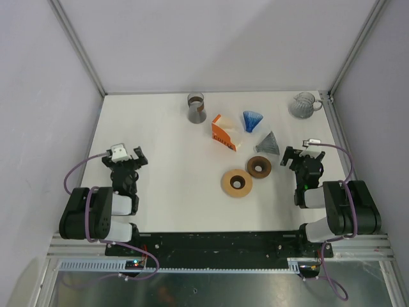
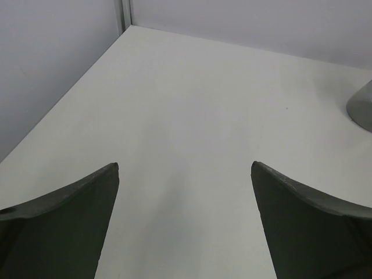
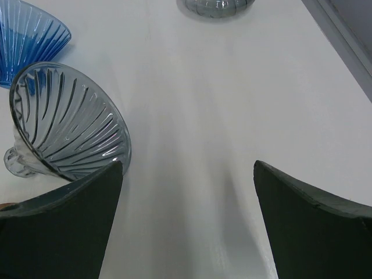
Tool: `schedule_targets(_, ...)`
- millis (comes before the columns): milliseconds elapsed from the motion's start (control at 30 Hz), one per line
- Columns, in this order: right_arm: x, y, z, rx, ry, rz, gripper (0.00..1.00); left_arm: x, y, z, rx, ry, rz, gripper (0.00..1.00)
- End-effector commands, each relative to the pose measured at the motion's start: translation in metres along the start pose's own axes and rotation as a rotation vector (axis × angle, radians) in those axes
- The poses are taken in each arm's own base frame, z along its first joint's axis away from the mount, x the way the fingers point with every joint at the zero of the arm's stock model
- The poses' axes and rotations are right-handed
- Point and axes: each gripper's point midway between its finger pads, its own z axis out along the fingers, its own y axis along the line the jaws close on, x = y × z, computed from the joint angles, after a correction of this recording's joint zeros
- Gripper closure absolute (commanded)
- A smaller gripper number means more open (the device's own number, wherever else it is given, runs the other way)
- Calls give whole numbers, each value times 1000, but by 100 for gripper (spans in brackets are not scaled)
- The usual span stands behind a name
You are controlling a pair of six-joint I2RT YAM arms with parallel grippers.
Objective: Place the coffee filter in the dripper
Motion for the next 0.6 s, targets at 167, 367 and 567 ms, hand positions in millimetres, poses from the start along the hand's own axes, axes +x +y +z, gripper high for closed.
schedule_targets(167, -16, 1, 6, 0, -47, 2, 1, -10, -6, 6, 26, -31, 30, 0)
schedule_targets(367, -16, 7, 7, -37, -35, 0, 1, -5, -25, 9, 138, -3, 73, 0)
schedule_targets(567, -68, 3, 25, 53, 71, 40, 3, -8, -29, 11, 158, 6, 76, 0)
